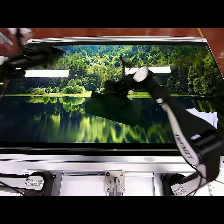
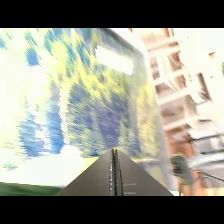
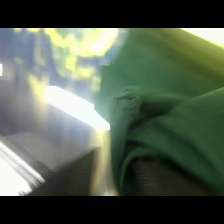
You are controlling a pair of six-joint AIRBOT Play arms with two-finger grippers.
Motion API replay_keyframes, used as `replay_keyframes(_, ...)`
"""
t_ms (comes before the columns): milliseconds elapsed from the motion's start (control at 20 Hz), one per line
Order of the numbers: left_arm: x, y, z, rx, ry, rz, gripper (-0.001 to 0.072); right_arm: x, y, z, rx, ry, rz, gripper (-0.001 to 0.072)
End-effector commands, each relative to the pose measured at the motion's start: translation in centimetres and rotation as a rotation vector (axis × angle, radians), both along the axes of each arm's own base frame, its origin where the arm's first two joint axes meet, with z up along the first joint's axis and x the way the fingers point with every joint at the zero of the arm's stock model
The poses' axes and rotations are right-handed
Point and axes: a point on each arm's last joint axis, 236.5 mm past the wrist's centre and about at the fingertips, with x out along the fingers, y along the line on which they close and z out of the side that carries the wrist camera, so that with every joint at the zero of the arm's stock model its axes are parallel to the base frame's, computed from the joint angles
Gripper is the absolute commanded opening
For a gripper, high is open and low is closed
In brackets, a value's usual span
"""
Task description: Fold the shirts.
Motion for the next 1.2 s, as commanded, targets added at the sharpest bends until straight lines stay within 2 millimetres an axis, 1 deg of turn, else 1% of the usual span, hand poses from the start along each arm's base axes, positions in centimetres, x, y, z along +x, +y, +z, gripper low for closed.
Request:
replay_keyframes(0, -3.5, 3.9, 0.8, 0.118, 0.009, -0.024, 0.0036, 0.2, 5.6, -3.2, 0.219, 0.149, -0.076, 0.0520)
replay_keyframes(50, -4.0, 3.8, 0.2, 0.136, 0.029, -0.049, 0.0036, 0.0, 5.2, -3.2, 0.224, 0.164, -0.060, 0.0520)
replay_keyframes(100, -4.3, 3.7, -0.4, 0.151, 0.043, -0.061, 0.0036, -0.1, 4.1, -3.1, 0.203, 0.165, -0.033, 0.0520)
replay_keyframes(150, -4.4, 3.5, -0.8, 0.153, 0.052, -0.068, 0.0036, -0.3, 2.6, -2.9, 0.177, 0.172, -0.005, 0.0520)
replay_keyframes(250, -4.4, 3.1, -1.3, 0.151, 0.061, -0.072, 0.0036, -1.3, -2.0, -2.4, 0.100, 0.208, 0.064, 0.0520)
replay_keyframes(300, -4.5, 3.0, -1.4, 0.153, 0.063, -0.075, 0.0036, -1.8, -5.2, -2.3, 0.036, 0.228, 0.089, 0.0579)
replay_keyframes(350, -4.5, 2.9, -1.4, 0.155, 0.064, -0.077, 0.0037, -2.3, -8.8, -2.5, -0.048, 0.257, 0.092, 0.0647)
replay_keyframes(400, -4.5, 2.9, -1.4, 0.155, 0.063, -0.077, 0.0036, -2.8, -13.4, -2.9, -0.164, 0.297, 0.071, 0.0679)
replay_keyframes(500, -4.6, 2.9, -1.4, 0.154, 0.065, -0.080, 0.0036, -3.9, -22.5, -3.8, -0.379, 0.397, -0.018, 0.0679)
replay_keyframes(550, -4.6, 2.8, -1.4, 0.154, 0.065, -0.082, 0.0036, -4.9, -25.0, -4.0, -0.415, 0.452, -0.032, 0.0679)
replay_keyframes(600, -4.7, 2.8, -1.5, 0.154, 0.067, -0.085, 0.0036, -5.8, -26.0, -4.4, -0.397, 0.506, -0.039, 0.0679)
replay_keyframes(700, -4.8, 2.7, -1.5, 0.153, 0.070, -0.091, 0.0037, -6.4, -25.9, -6.5, -0.352, 0.541, -0.067, 0.0679)
replay_keyframes(750, -4.8, 2.6, -1.5, 0.153, 0.070, -0.092, 0.0036, -6.2, -25.1, -7.8, -0.316, 0.533, -0.099, 0.0679)
replay_keyframes(850, -4.9, 2.4, -1.5, 0.153, 0.071, -0.098, 0.0036, -5.1, -21.9, -9.8, -0.159, 0.508, -0.162, 0.0679)
replay_keyframes(900, -5.0, 2.2, -1.5, 0.149, 0.078, -0.103, 0.0036, -4.7, -20.9, -10.7, -0.101, 0.512, -0.199, 0.0678)
replay_keyframes(1000, -5.1, 1.8, -1.5, 0.140, 0.086, -0.108, 0.0036, -4.7, -20.4, -12.8, -0.067, 0.551, -0.243, 0.0679)
replay_keyframes(1050, -5.1, 1.6, -1.5, 0.137, 0.090, -0.109, 0.0036, -4.7, -20.3, -13.5, -0.062, 0.569, -0.249, 0.0678)
replay_keyframes(1150, -5.2, 1.1, -1.5, 0.137, 0.088, -0.120, 0.0036, -4.4, -19.8, -14.0, -0.031, 0.588, -0.267, 0.0676)
